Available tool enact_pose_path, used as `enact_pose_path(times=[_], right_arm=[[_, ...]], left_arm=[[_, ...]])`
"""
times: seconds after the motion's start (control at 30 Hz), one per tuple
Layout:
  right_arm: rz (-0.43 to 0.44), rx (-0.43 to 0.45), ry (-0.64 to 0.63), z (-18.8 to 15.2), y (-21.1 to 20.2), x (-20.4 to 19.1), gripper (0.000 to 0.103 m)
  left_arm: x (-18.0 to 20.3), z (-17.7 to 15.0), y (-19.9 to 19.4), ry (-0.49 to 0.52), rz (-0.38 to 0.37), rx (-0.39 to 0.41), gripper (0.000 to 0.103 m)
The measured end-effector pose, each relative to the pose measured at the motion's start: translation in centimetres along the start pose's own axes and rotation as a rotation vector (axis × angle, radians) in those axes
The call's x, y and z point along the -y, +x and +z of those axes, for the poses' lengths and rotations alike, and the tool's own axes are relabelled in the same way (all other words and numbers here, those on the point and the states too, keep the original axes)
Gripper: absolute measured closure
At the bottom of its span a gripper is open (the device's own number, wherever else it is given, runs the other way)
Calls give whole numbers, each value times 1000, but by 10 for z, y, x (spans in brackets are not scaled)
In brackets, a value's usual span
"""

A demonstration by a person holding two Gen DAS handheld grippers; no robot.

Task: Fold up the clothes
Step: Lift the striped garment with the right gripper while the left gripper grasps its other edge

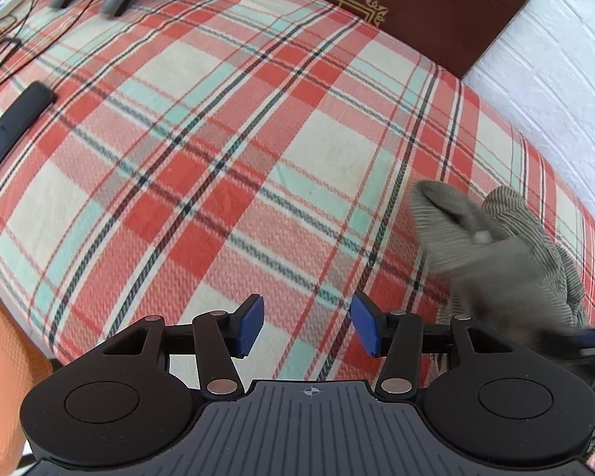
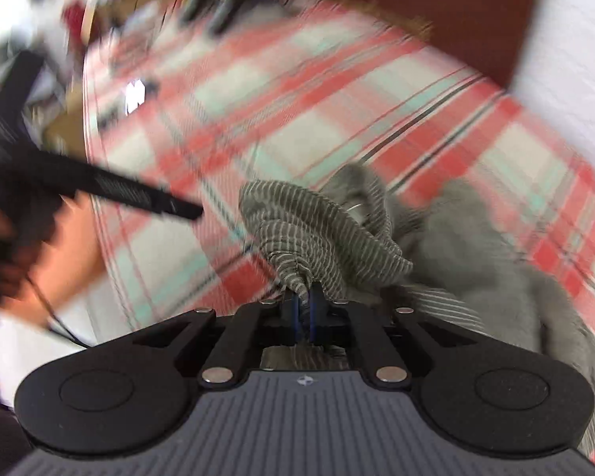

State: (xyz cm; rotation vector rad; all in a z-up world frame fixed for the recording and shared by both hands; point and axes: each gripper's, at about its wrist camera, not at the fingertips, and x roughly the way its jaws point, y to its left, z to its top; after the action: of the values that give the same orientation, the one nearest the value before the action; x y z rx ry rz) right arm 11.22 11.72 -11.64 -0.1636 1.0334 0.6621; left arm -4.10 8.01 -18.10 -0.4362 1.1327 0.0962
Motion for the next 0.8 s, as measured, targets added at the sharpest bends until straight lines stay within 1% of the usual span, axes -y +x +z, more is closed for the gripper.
enact_pose_path(times=[0.1,0.2,0.27,0.37,0.43,0.6,0.7,0.8], right_arm=[[32,95,139,-10,-65,27,98],[17,185,259,-26,-125,52,98],[-25,240,329,-43,-161,64,98],[-130,295,419,-73,-201,76,98],[-195,322,480,-93,-220,81,98],[-320,372,637,-144,-252,88,98],[-376,386,721,-172,-264,91,98],[-407,392,779,-192,-273,90,98]], left_arm=[[10,7,3,37,-24,1,38],[30,12,7,102,-63,3,38],[50,14,8,169,-98,7,38],[84,12,8,293,-160,22,38],[109,9,6,384,-210,32,37],[170,-6,1,647,-333,57,35],[200,-19,0,811,-393,66,33],[225,-25,2,946,-442,82,29]])
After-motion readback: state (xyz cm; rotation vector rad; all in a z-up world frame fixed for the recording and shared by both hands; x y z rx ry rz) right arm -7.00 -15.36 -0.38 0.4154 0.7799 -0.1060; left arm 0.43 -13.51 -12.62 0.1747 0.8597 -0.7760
